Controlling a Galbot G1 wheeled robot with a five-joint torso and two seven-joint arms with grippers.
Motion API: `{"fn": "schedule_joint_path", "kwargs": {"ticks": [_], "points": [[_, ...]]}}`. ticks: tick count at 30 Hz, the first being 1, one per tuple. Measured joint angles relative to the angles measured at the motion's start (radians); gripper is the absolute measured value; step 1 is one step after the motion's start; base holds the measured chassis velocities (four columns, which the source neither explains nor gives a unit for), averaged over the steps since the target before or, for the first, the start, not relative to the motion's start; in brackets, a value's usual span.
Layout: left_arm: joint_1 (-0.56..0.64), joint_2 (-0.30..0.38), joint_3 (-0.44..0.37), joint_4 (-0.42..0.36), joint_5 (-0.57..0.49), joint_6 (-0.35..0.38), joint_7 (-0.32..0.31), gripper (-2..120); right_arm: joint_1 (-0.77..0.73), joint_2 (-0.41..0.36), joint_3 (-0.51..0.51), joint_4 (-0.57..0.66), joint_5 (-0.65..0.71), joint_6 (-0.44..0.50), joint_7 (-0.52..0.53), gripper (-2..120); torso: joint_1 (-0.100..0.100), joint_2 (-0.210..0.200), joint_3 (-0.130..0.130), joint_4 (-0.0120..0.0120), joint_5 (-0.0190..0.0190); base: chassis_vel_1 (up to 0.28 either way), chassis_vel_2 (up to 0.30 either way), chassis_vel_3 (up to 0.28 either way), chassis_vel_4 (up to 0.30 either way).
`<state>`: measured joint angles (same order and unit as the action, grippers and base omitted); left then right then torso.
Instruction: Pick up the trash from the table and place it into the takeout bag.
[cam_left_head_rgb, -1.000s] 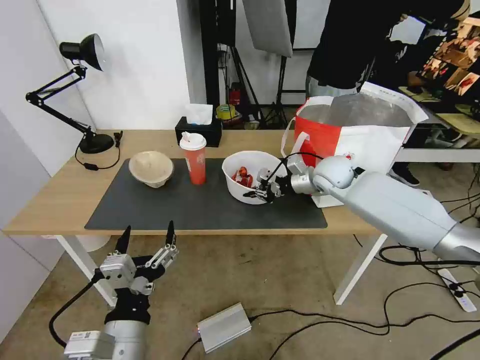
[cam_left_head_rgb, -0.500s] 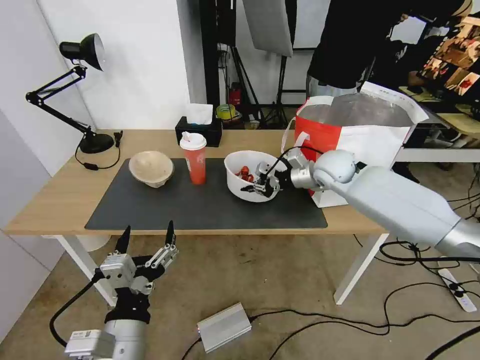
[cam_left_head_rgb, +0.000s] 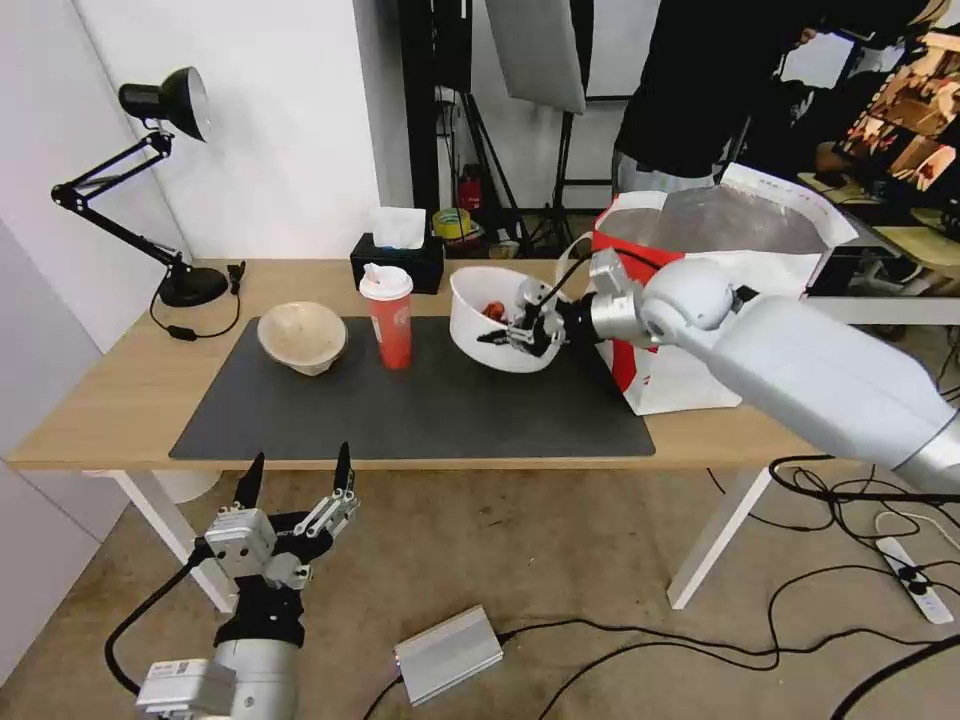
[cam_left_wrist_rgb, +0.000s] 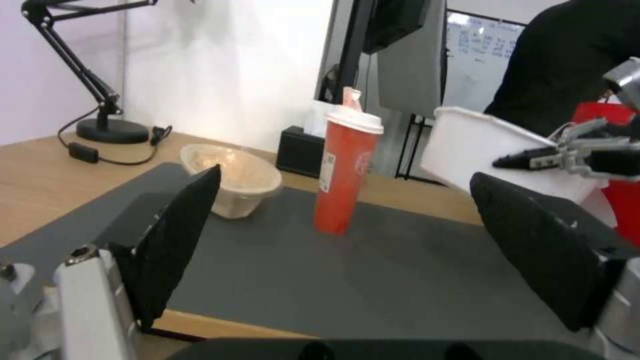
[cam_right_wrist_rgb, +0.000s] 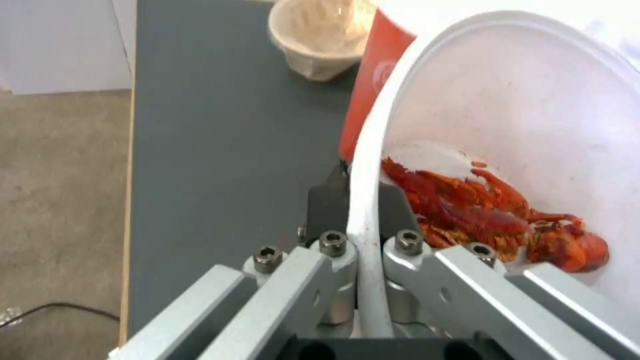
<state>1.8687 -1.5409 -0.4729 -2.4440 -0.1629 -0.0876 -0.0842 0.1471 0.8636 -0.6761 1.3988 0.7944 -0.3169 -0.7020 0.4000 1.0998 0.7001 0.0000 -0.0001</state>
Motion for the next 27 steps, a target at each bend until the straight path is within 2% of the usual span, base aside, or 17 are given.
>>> {"fn": "schedule_joint_path", "kwargs": {"ticks": [27], "points": [[-0.002,0.004,0.005,-0.007,-0.005,-0.005,-0.004,100,0.171,0.046,-0.032,-0.029,0.093,-0.012,0.003,0,0.000,0.000,0.000,0.0000,0.0001,0.000,0.000,0.000,0.000]]}}
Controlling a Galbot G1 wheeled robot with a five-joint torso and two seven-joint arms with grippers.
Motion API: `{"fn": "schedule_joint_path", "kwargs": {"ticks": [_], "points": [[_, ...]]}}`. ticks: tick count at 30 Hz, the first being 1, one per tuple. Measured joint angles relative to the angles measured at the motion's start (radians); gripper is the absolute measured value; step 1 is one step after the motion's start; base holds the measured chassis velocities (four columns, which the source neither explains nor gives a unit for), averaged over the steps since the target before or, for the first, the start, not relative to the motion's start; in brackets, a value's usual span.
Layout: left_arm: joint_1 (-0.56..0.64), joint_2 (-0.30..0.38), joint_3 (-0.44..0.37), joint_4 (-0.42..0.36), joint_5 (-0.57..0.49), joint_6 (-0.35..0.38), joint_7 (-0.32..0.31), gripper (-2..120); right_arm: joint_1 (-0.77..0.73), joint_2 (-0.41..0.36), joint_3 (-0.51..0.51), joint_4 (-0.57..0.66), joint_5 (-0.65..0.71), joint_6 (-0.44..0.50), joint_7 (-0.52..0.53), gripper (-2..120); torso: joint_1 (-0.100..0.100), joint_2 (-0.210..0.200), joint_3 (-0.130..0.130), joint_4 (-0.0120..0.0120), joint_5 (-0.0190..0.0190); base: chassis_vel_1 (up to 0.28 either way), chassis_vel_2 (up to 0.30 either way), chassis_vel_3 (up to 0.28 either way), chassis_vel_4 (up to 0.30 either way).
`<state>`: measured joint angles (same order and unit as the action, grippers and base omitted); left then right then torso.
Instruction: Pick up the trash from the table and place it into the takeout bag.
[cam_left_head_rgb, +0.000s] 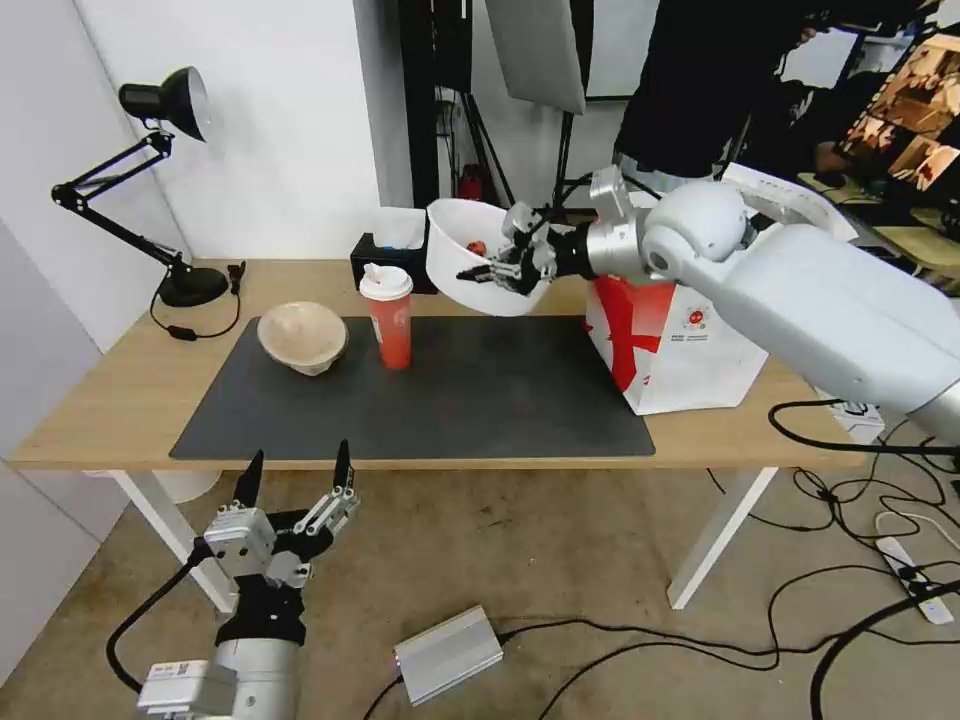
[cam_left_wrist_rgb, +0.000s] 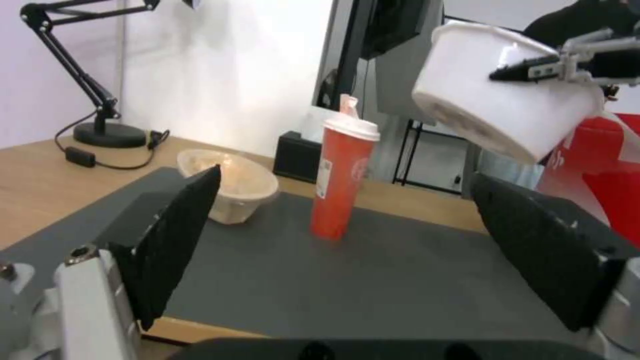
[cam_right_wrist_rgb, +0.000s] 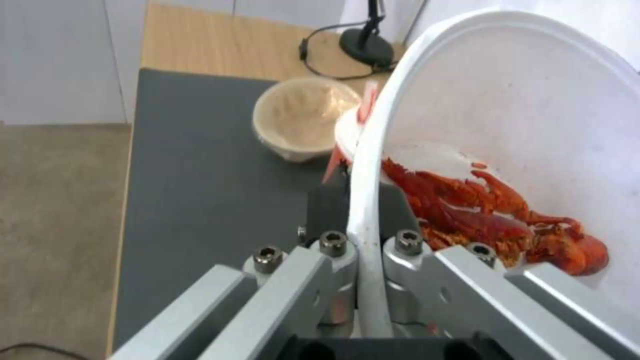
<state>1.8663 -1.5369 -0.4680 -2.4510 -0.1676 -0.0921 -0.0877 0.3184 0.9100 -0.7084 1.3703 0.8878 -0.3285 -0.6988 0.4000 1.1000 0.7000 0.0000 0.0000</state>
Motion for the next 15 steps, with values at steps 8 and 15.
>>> {"fn": "schedule_joint_path", "kwargs": {"ticks": [8,15], "points": [[-0.001,0.005,-0.003,-0.006,-0.005,0.000,-0.003,100,0.047,0.033,0.000,-0.041,0.027,-0.003,0.001,0,0.000,0.000,0.000,0.0000,-0.0001,0.000,0.000,0.000,0.000],[-0.003,0.008,-0.002,-0.004,-0.006,0.000,-0.003,100,0.065,0.051,-0.002,-0.061,0.034,-0.008,0.001,0,0.000,0.000,0.000,0.0000,0.0000,0.000,0.000,0.000,0.000]]}}
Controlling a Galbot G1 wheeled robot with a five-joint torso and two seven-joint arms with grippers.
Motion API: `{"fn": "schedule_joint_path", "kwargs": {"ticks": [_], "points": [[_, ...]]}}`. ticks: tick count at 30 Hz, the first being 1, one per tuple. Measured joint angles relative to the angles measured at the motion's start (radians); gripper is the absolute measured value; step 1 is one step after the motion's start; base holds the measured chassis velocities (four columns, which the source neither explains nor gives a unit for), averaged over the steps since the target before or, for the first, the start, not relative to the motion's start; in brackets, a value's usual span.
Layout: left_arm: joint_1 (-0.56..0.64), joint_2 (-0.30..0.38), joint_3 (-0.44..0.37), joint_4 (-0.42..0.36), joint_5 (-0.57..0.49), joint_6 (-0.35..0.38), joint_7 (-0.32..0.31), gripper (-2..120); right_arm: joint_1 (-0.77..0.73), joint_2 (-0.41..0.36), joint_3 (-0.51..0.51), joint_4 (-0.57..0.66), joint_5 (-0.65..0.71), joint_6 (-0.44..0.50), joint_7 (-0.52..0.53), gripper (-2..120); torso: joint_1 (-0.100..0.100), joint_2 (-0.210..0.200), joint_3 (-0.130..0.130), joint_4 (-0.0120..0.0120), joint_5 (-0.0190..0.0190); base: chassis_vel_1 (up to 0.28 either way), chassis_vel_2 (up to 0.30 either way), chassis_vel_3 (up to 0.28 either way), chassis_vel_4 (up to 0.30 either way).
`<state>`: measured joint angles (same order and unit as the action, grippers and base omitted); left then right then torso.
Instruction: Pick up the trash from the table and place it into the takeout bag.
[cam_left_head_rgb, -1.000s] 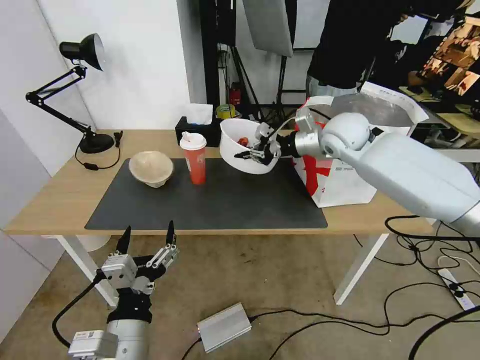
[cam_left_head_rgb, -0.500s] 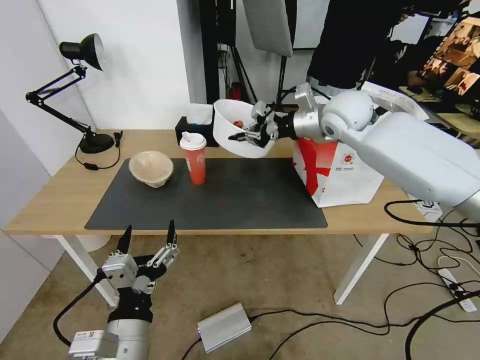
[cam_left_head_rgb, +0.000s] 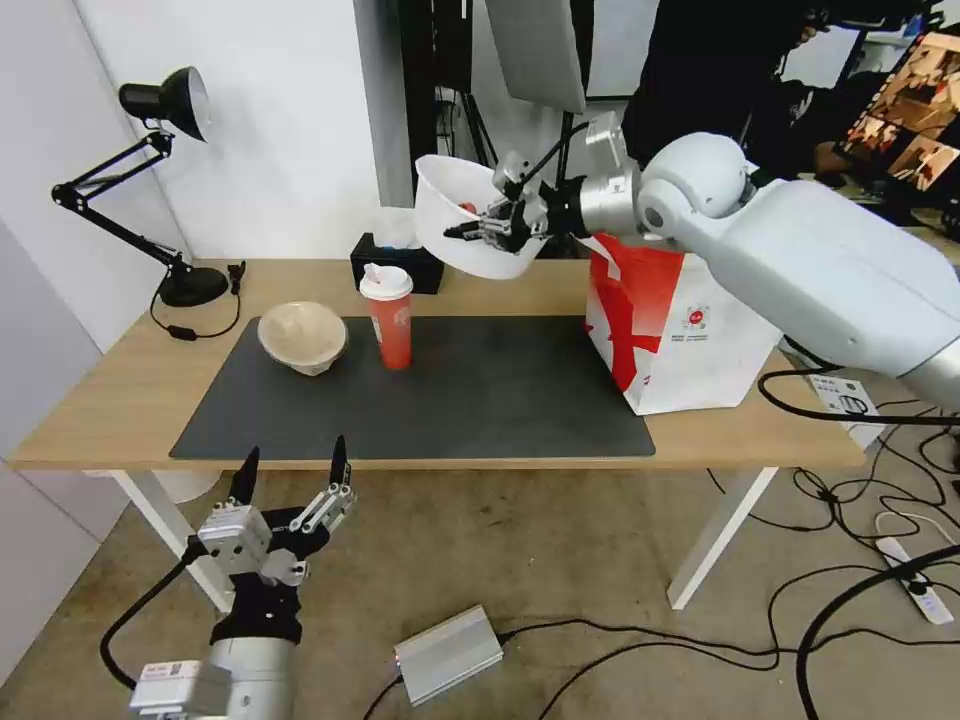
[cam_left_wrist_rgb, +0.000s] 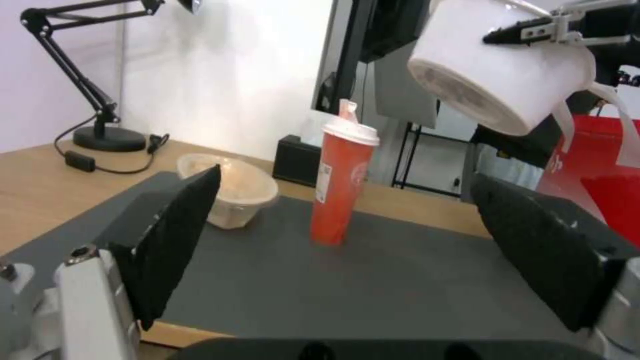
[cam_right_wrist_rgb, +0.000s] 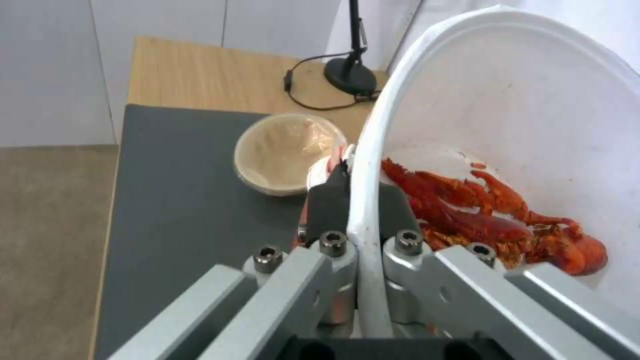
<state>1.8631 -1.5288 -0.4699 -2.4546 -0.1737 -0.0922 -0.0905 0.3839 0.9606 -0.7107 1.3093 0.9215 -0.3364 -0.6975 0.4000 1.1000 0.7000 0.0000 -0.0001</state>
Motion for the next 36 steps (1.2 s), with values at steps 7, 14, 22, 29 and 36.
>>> {"fn": "schedule_joint_path", "kwargs": {"ticks": [7,14,22,29,36], "points": [[-0.001,0.002,0.000,0.001,-0.001,0.000,-0.001,100,0.037,0.023,-0.009,-0.038,0.006,0.000,-0.001,0,0.000,0.000,0.000,0.0000,0.0000,0.000,0.000,0.000,0.000],[-0.002,0.003,0.002,0.000,-0.002,-0.001,-0.001,100,0.072,0.043,-0.014,-0.066,0.016,0.001,-0.002,0,0.000,0.000,0.000,0.0001,-0.0001,0.000,0.000,0.000,0.000],[0.001,0.005,0.000,-0.003,-0.003,-0.003,-0.002,100,0.105,0.054,-0.022,-0.083,0.025,0.002,-0.003,0,0.000,0.000,0.000,0.0001,0.0000,0.000,0.000,0.000,0.000],[0.000,0.005,0.003,-0.004,-0.003,-0.003,-0.002,100,0.118,0.056,-0.025,-0.092,0.029,0.002,-0.004,0,0.000,0.000,0.000,0.0000,0.0000,0.000,0.000,0.000,0.000],[-0.003,0.012,0.001,-0.007,-0.010,-0.004,-0.003,100,0.141,0.054,-0.031,-0.105,0.036,0.001,-0.005,0,0.000,0.000,0.000,0.0001,0.0000,0.000,0.000,0.000,0.000]]}}
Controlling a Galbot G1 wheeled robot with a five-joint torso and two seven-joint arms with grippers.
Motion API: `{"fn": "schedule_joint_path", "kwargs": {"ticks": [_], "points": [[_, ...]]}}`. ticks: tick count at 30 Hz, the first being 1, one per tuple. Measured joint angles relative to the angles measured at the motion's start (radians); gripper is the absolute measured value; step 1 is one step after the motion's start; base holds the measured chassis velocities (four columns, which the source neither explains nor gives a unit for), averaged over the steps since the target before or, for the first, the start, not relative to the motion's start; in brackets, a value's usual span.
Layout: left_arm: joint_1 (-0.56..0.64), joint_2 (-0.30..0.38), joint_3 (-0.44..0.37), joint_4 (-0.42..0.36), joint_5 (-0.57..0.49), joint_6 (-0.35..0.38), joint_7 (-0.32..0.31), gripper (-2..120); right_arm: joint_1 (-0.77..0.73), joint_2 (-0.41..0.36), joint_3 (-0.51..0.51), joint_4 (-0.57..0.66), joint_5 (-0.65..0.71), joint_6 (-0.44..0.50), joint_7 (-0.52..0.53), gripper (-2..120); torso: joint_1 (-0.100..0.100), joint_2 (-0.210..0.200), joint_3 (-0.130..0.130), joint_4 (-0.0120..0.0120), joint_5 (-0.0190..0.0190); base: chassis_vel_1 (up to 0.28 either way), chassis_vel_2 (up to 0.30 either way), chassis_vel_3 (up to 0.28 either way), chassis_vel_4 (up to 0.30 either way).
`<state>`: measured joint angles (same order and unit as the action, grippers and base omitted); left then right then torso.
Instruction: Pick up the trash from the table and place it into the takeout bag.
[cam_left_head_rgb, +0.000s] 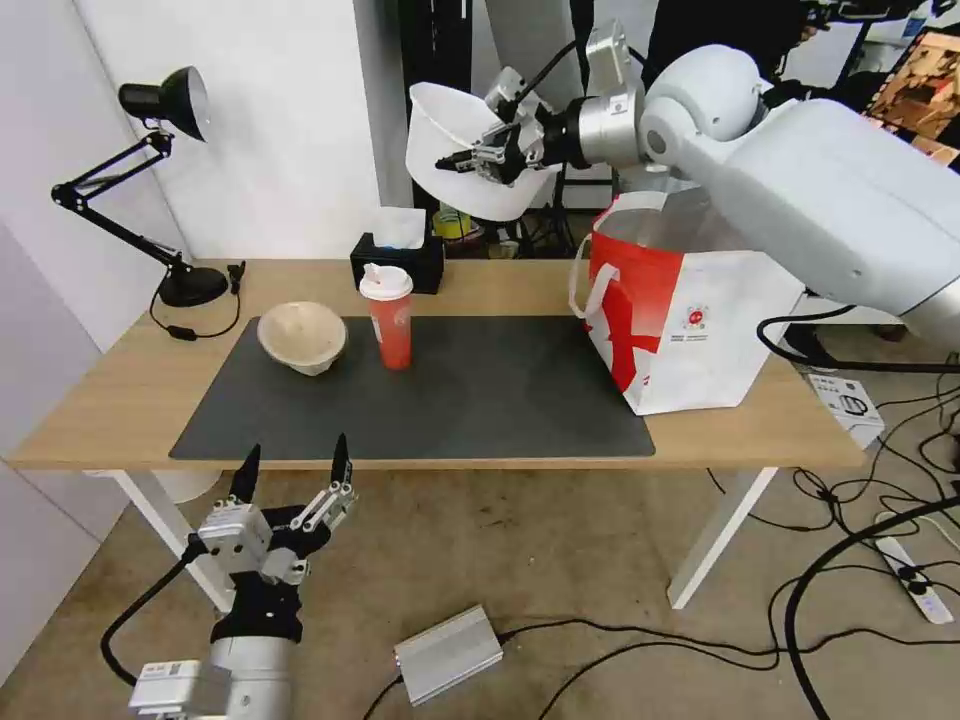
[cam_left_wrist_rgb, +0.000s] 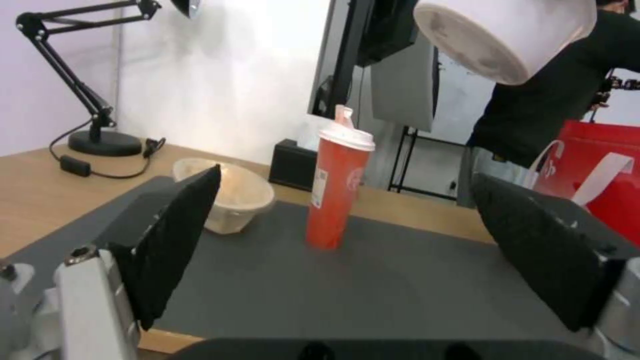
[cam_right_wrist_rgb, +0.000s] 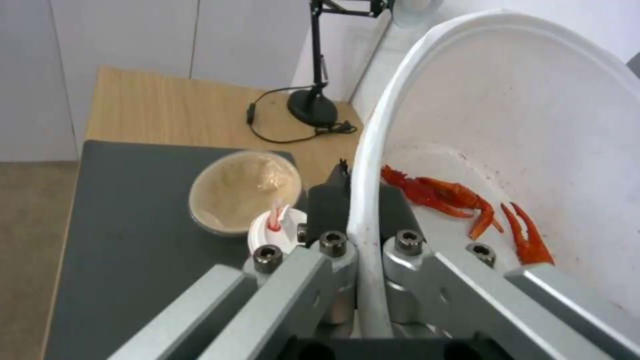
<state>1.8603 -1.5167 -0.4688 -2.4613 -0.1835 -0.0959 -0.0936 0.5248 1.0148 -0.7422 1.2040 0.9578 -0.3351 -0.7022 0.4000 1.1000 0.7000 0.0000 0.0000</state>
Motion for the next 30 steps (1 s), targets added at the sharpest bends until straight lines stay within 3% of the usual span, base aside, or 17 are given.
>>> {"fn": "schedule_joint_path", "kwargs": {"ticks": [11,30], "points": [[0.006,0.015,-0.005,-0.010,-0.011,0.000,-0.001,100,-0.008,-0.049,-0.002,0.016,0.000,-0.002,0.000,0,0.000,0.000,0.000,0.0000,0.0001,0.000,0.000,0.000,0.000],[0.005,0.030,0.012,-0.002,-0.013,0.000,-0.003,100,-0.029,-0.235,0.004,0.069,0.002,-0.004,0.001,0,0.000,0.000,0.000,-0.0001,0.0002,0.000,0.000,0.000,0.000]]}}
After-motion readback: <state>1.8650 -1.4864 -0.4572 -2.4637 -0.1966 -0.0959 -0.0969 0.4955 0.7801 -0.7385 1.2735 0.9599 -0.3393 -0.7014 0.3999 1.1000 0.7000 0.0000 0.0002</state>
